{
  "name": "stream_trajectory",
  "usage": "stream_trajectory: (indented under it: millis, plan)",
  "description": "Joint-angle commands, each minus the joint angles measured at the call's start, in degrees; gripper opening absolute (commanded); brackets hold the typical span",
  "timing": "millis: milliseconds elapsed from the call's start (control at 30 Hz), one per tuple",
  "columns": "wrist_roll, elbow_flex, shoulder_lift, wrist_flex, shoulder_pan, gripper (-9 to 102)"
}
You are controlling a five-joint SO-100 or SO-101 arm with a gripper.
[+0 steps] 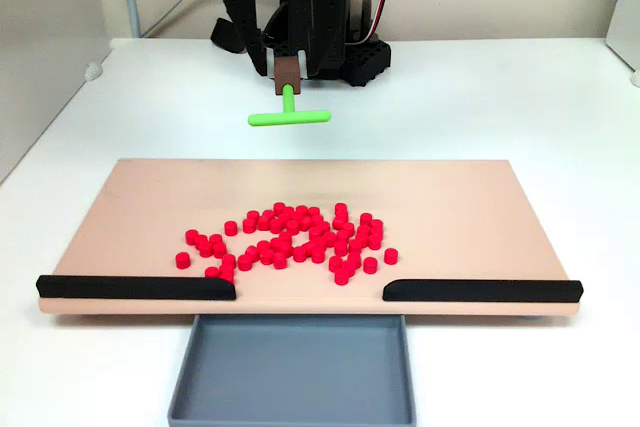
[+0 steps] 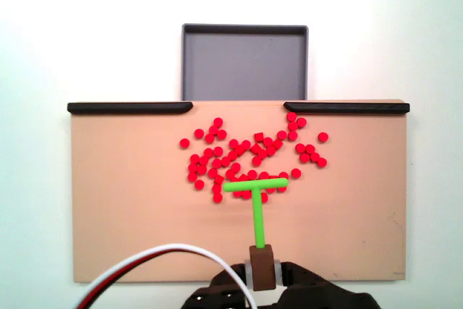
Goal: Push granules from right to the grey container
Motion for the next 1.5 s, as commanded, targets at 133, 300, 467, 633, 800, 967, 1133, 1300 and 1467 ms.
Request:
stream_trajectory:
  millis: [133, 300, 467, 633, 800, 967, 1133, 1300, 1467]
  plan:
    - [0.9, -0.2, 1.2, 0.1, -0.6, 0]
    - [1.0, -0.2, 1.1, 0.0, -0.6, 0]
    - [1.1, -0.2, 1.1, 0.0, -0.6, 0]
    - [1.1, -0.2, 0.4, -0.2, -0.5, 0]
    - [1.8, -0.2, -0.1, 0.3, -0.6, 0]
    - [2.4, -0.2, 0.1, 0.3, -0.5, 0]
    - [2.6, -0.2, 0.4, 0.4, -0.5, 0]
    - [-1.0, -0.1, 0.2, 0.4, -0.2, 0]
    - [-13.5, -0.5, -1.5, -0.2, 3.1, 0]
